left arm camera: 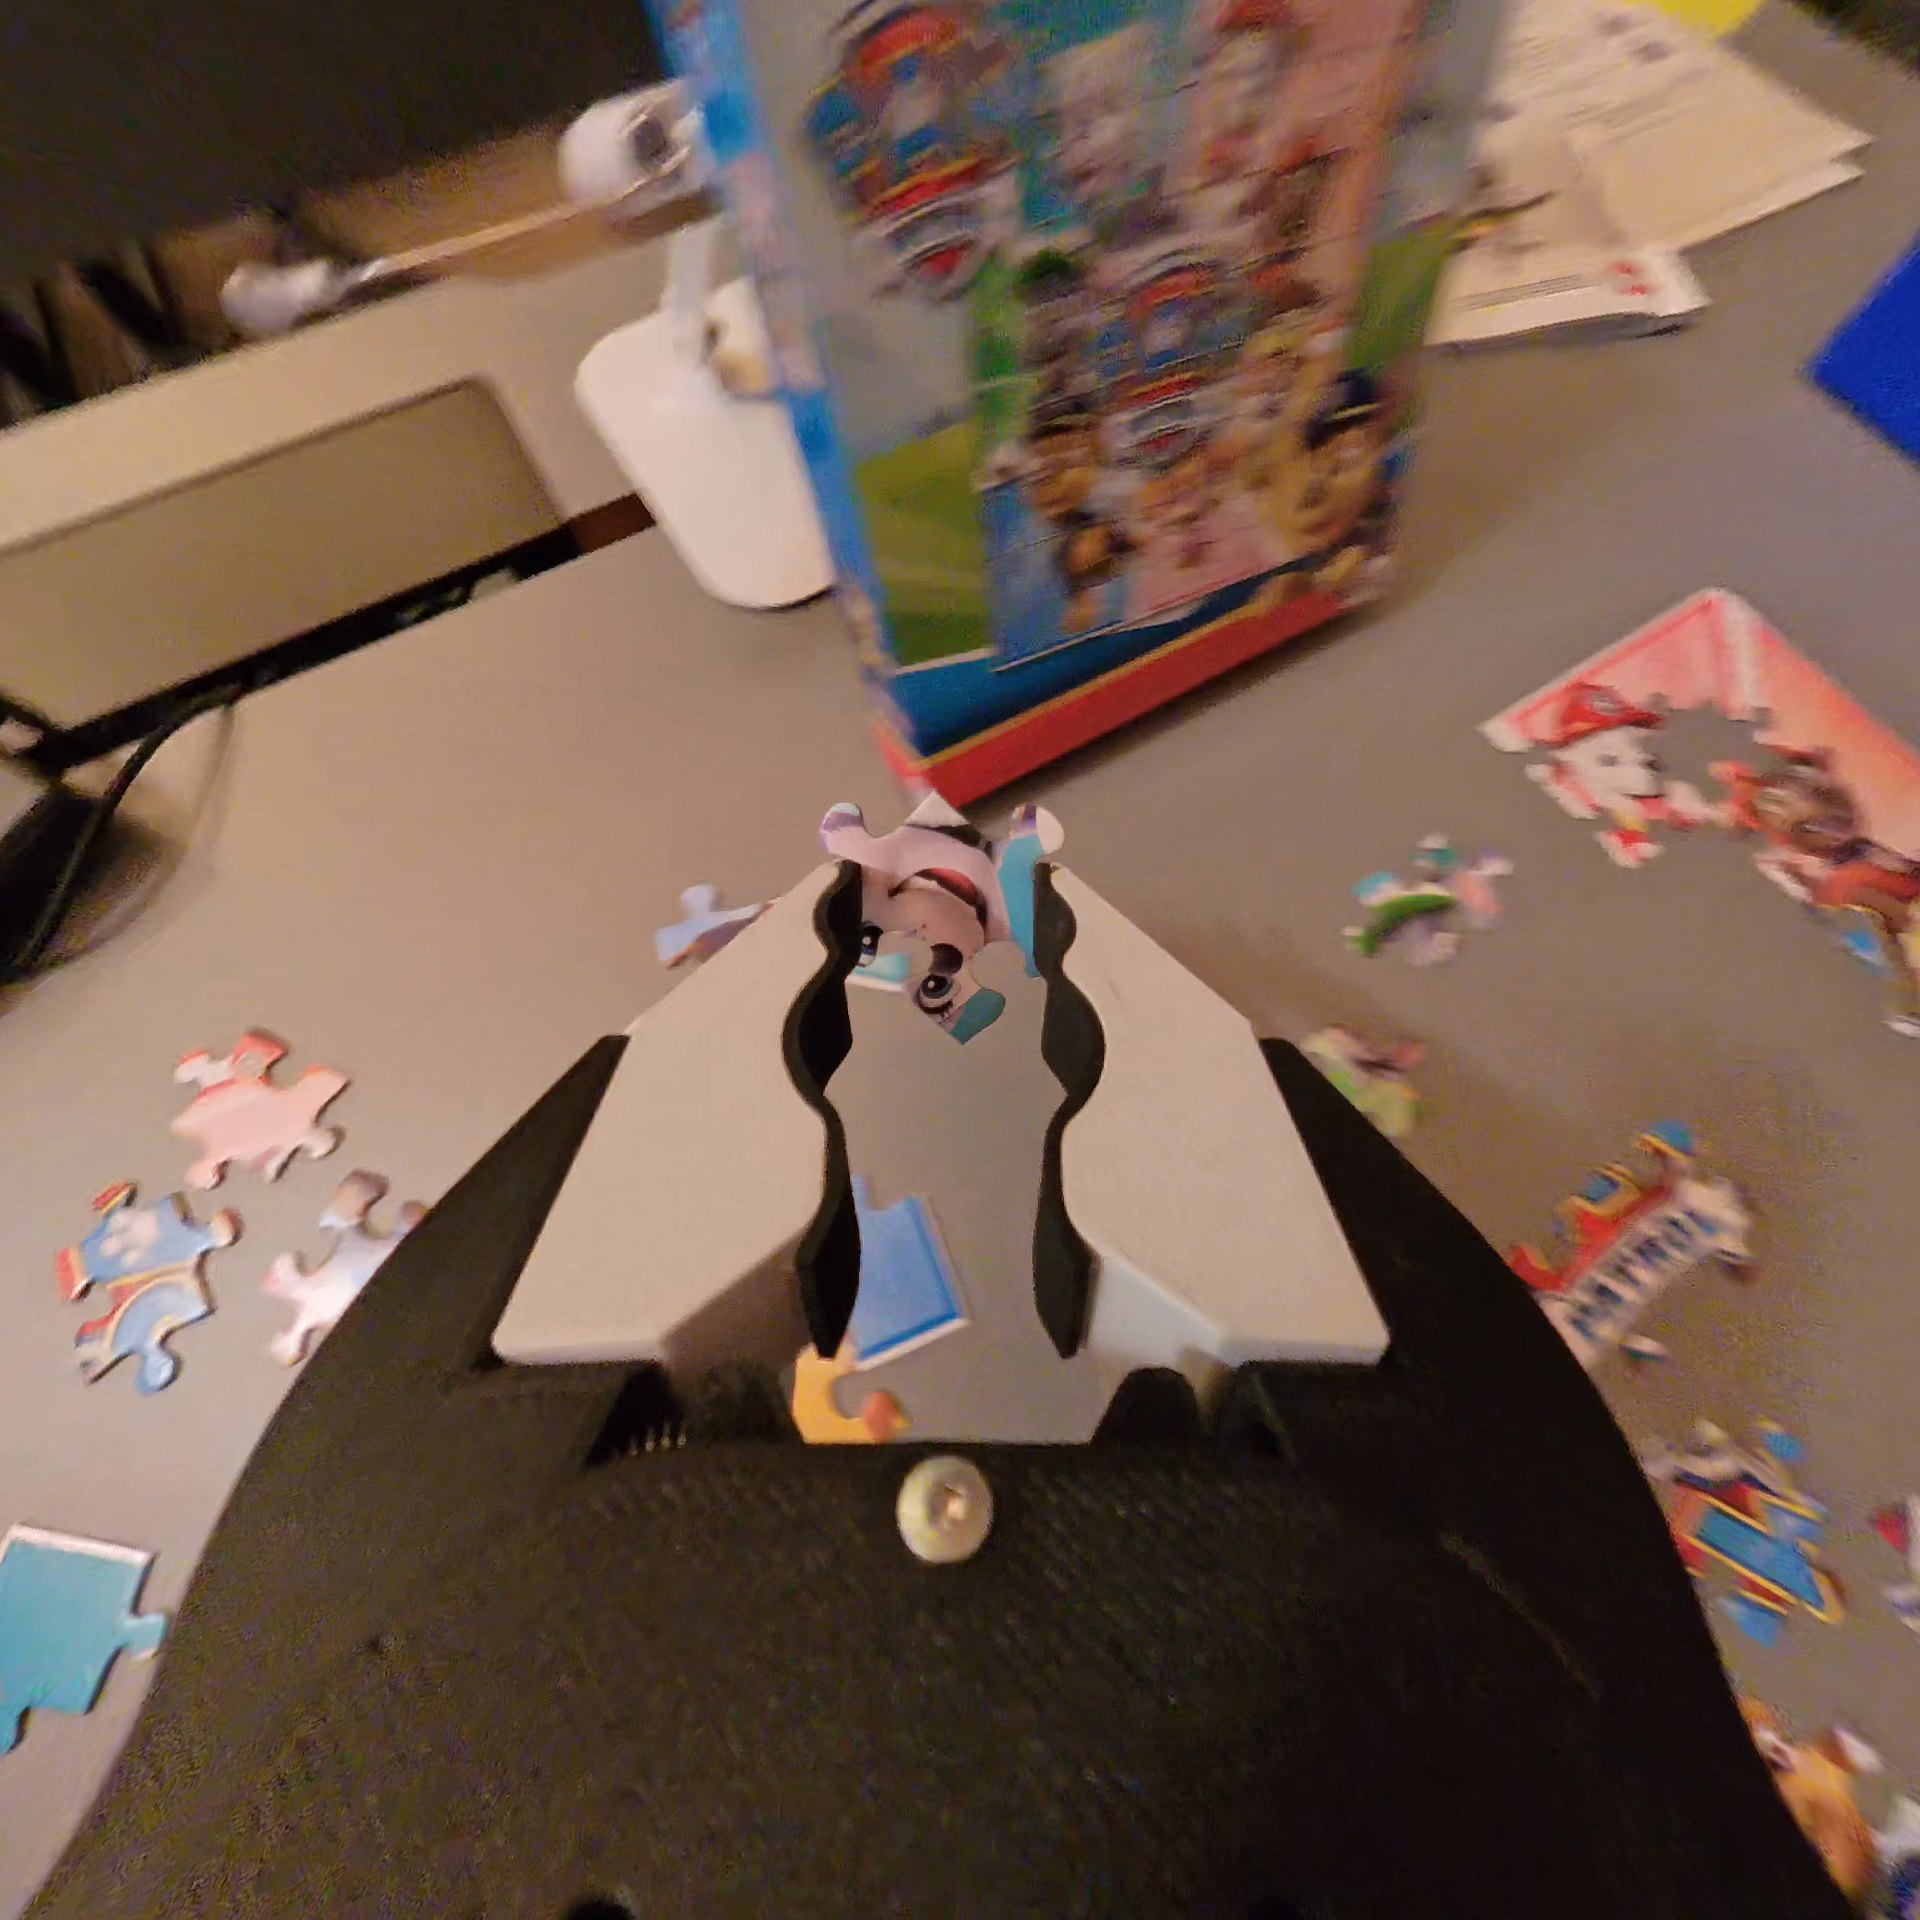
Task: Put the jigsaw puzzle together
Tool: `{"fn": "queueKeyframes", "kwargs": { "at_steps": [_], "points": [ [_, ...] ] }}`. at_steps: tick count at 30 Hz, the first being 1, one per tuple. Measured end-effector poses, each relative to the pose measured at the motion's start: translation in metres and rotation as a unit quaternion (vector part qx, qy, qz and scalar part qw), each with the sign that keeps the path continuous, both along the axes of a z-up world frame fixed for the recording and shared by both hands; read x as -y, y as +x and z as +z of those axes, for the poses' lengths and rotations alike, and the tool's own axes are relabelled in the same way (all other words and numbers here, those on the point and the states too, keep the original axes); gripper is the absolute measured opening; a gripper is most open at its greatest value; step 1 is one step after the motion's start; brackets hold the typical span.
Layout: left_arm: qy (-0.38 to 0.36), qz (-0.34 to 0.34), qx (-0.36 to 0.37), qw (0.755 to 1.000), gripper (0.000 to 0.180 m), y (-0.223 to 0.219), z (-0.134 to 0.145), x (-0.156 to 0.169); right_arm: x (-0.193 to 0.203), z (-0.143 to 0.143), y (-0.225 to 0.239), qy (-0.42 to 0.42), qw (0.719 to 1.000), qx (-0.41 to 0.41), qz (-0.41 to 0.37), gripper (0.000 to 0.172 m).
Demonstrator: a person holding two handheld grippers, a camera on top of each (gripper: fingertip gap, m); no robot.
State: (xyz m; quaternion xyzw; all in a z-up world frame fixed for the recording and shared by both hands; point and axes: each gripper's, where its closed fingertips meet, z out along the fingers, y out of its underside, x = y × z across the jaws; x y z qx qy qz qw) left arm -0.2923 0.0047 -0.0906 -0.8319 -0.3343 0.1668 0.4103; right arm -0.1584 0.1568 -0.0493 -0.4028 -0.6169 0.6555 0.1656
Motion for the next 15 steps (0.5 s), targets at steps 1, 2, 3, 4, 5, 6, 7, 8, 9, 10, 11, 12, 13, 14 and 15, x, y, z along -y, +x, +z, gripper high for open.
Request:
{"fn": "queueKeyframes", "kwargs": {
  "at_steps": [1,2,3,4,5,6,7,8,9,10,11,12,13,14,15],
  "points": [
    [0.006,-0.018,-0.012,1.0,0.031,0.015,0.007,-0.01,0.011,0.001,0.0,-0.012,1.0,0.005,0.018,0.026],
    [0.01,-0.036,-0.022,0.999,0.031,0.03,0.014,-0.021,0.022,0.001,0.0,-0.022,0.999,0.013,0.036,0.027],
    [0.015,-0.055,-0.031,0.998,0.031,0.046,0.02,-0.031,0.03,0.0,0.0,-0.029,0.998,0.024,0.049,0.03],
    [0.021,-0.076,-0.037,0.996,0.031,0.062,0.025,-0.041,0.035,-0.002,0.0,-0.033,0.997,0.035,0.058,0.033],
    [0.027,-0.098,-0.041,0.994,0.031,0.079,0.028,-0.051,0.038,-0.004,0.001,-0.038,0.996,0.045,0.063,0.035],
    [0.031,-0.119,-0.044,0.991,0.031,0.095,0.031,-0.06,0.04,-0.005,0.003,-0.047,0.995,0.054,0.069,0.037],
    [0.036,-0.14,-0.046,0.988,0.031,0.11,0.033,-0.068,0.041,-0.005,0.006,-0.06,0.993,0.064,0.075,0.039],
    [0.039,-0.161,-0.046,0.985,0.031,0.124,0.033,-0.075,0.042,-0.004,0.01,-0.077,0.991,0.074,0.082,0.04],
    [0.04,-0.181,-0.046,0.982,0.031,0.138,0.032,-0.082,0.042,-0.004,0.015,-0.096,0.988,0.085,0.088,0.04],
    [0.04,-0.199,-0.045,0.978,0.032,0.151,0.029,-0.088,0.041,-0.004,0.021,-0.114,0.984,0.097,0.095,0.041],
    [0.04,-0.215,-0.043,0.975,0.032,0.162,0.026,-0.094,0.041,-0.006,0.028,-0.129,0.98,0.113,0.102,0.042],
    [0.043,-0.233,-0.04,0.971,0.031,0.174,0.023,-0.1,0.041,-0.009,0.036,-0.138,0.975,0.132,0.11,0.042],
    [0.046,-0.247,-0.038,0.967,0.031,0.184,0.019,-0.105,0.042,-0.015,0.044,-0.143,0.971,0.155,0.117,0.041],
    [0.051,-0.263,-0.034,0.963,0.031,0.195,0.016,-0.11,0.042,-0.023,0.052,-0.142,0.966,0.179,0.122,0.041],
    [0.06,-0.283,-0.026,0.957,0.031,0.207,0.012,-0.115,0.043,-0.031,0.062,-0.141,0.961,0.2,0.128,0.037]
  ]
}}
